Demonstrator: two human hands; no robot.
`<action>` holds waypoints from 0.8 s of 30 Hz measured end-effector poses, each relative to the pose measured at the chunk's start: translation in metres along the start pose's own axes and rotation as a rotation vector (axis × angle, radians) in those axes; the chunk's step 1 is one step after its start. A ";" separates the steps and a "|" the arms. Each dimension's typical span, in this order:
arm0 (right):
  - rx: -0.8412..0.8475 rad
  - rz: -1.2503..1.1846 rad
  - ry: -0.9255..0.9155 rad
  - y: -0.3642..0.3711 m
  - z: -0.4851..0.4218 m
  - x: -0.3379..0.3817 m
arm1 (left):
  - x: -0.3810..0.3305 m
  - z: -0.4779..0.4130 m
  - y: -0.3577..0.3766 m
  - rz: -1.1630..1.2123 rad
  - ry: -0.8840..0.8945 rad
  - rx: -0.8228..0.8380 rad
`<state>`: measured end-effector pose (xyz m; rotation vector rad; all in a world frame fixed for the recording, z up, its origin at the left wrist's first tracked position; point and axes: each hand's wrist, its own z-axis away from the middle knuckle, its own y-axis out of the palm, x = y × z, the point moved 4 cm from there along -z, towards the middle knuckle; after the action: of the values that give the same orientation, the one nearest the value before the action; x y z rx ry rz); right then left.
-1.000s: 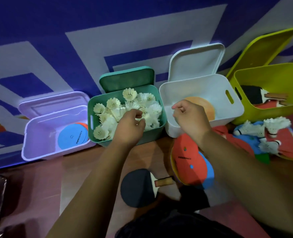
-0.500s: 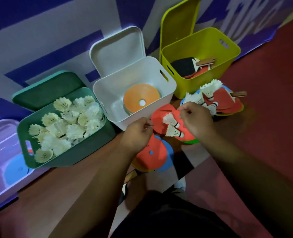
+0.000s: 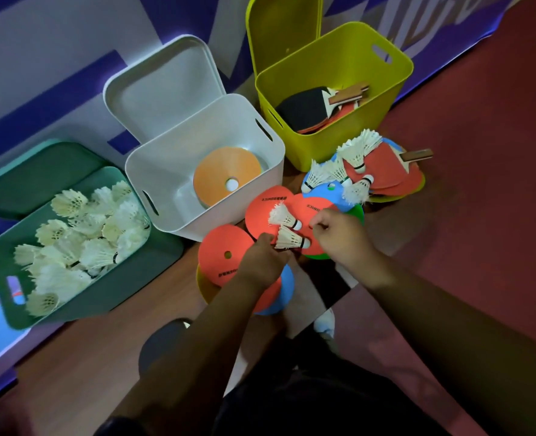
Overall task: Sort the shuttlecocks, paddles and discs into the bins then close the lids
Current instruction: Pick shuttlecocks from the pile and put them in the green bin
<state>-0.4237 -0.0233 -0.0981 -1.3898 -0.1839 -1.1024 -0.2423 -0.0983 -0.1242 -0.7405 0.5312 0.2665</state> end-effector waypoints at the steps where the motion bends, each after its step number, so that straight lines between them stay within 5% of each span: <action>1: 0.017 0.010 -0.007 0.004 -0.005 -0.002 | 0.000 -0.003 0.004 0.026 -0.006 0.010; 7: 0.135 0.096 -0.043 0.020 -0.041 -0.008 | 0.012 -0.010 0.018 0.321 -0.046 0.000; 24: 0.392 0.245 -0.115 0.086 -0.066 0.030 | 0.074 0.047 -0.057 0.462 -0.063 -0.310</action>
<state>-0.3801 -0.1112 -0.1529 -1.0892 -0.2885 -0.7360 -0.1402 -0.1028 -0.1031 -0.8998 0.6049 0.8134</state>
